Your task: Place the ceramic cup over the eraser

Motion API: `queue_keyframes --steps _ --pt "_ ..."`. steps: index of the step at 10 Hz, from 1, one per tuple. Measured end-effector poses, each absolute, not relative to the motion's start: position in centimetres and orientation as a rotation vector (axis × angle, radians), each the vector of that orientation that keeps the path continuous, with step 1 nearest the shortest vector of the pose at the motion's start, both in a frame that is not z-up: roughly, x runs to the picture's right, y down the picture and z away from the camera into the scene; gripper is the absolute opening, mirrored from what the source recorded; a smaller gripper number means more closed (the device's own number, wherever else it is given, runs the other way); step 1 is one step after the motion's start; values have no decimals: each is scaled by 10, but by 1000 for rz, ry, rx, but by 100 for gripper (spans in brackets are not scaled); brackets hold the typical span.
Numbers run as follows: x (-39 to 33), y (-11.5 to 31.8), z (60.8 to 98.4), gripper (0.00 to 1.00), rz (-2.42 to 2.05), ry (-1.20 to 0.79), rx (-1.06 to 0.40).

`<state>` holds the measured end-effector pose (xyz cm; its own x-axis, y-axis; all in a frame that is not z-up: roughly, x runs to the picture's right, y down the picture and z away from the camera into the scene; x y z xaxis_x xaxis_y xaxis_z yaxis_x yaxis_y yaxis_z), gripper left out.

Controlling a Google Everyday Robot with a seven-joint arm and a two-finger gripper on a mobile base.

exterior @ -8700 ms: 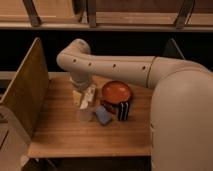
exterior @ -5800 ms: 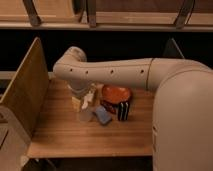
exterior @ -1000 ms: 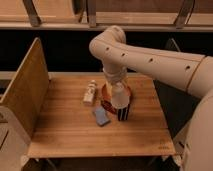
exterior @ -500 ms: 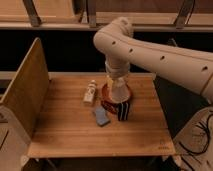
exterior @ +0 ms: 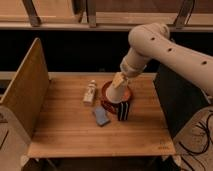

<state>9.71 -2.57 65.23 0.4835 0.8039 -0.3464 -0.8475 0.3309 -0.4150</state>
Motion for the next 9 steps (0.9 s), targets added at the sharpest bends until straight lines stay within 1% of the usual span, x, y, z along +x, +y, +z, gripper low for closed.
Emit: queue_keyframes --steps 2,4,5,6,9 --pt "143 -23 646 0 1062 197 -545" --pt "166 -28 638 0 1028 324 -458" --pt "169 -31 635 0 1002 389 -407" --pt "165 -30 634 0 993 415 -387" --pt "143 -15 641 0 999 419 -410"
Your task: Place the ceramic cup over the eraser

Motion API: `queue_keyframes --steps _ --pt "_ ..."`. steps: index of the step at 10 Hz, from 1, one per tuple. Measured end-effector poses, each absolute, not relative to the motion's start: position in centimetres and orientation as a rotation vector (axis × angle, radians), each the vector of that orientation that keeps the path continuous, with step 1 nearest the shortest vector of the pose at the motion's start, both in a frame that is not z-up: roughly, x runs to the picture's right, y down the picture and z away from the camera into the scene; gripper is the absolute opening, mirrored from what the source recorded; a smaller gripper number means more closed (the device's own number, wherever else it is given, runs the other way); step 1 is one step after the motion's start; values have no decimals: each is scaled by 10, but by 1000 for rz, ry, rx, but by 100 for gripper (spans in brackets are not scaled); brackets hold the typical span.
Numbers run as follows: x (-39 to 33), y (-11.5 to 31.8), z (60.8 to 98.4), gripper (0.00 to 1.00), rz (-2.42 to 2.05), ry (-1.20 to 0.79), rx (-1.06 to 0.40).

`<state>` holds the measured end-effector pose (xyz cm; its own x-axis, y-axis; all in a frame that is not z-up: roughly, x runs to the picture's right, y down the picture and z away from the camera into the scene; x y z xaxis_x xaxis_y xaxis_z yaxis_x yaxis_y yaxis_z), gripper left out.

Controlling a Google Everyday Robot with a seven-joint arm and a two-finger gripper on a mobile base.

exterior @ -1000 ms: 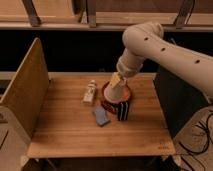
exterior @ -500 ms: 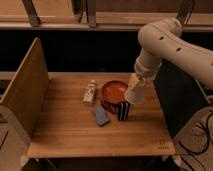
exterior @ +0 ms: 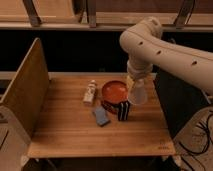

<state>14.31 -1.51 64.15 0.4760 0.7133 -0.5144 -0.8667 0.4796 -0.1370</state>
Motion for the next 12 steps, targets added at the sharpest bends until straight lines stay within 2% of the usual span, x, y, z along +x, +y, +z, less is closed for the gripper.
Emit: queue_keyframes --steps 12 --pt "113 -7 661 0 1029 316 -466"
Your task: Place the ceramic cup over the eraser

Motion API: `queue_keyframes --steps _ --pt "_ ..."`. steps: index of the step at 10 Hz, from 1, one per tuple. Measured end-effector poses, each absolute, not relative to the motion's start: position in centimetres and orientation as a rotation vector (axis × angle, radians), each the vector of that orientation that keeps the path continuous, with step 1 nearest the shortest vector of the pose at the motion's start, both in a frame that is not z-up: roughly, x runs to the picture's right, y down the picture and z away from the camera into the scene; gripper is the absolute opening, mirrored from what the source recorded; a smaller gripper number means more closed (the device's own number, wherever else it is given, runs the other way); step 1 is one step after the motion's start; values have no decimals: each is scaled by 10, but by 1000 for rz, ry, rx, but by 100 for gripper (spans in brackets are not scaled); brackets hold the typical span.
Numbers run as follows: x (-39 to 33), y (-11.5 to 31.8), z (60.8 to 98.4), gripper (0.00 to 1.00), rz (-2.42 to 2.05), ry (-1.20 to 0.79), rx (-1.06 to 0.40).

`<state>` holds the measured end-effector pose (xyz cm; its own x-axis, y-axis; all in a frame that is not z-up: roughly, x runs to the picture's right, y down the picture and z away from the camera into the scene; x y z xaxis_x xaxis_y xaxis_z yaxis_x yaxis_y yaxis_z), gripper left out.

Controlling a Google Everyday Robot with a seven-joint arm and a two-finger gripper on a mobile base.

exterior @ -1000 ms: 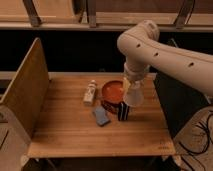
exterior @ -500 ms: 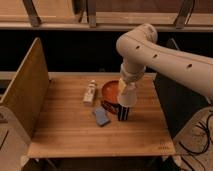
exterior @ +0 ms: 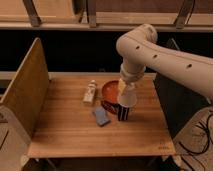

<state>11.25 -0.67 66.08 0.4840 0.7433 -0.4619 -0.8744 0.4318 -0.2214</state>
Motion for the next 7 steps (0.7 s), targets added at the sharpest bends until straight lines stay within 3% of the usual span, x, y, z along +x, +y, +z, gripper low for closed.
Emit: queue_keyframes --steps 7 --pt "140 22 707 0 1114 361 -566"
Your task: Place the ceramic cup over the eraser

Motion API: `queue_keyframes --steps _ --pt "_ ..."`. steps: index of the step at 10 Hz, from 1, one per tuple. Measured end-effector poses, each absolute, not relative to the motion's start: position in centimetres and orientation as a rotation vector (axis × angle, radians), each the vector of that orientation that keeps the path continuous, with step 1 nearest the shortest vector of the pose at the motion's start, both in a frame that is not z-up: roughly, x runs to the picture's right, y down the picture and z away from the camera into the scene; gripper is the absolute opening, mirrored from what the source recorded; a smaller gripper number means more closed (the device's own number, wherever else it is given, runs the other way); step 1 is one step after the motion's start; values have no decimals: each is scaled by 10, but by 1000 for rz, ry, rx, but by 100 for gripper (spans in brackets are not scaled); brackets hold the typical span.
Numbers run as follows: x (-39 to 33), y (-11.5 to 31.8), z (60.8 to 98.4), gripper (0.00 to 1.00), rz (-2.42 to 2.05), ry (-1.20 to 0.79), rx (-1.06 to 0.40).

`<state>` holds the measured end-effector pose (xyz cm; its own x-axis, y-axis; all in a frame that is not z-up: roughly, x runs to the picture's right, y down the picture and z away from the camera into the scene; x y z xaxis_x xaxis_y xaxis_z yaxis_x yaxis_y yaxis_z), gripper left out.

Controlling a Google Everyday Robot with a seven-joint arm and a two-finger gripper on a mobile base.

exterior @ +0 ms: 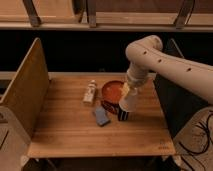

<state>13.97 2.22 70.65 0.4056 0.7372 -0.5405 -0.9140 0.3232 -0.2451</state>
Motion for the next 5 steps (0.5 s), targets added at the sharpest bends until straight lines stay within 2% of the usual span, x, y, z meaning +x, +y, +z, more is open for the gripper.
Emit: queue_keyframes --steps 2,5 --pt "141 26 714 0 1130 355 -576" --pt "117 34 730 0 1166 242 -619"
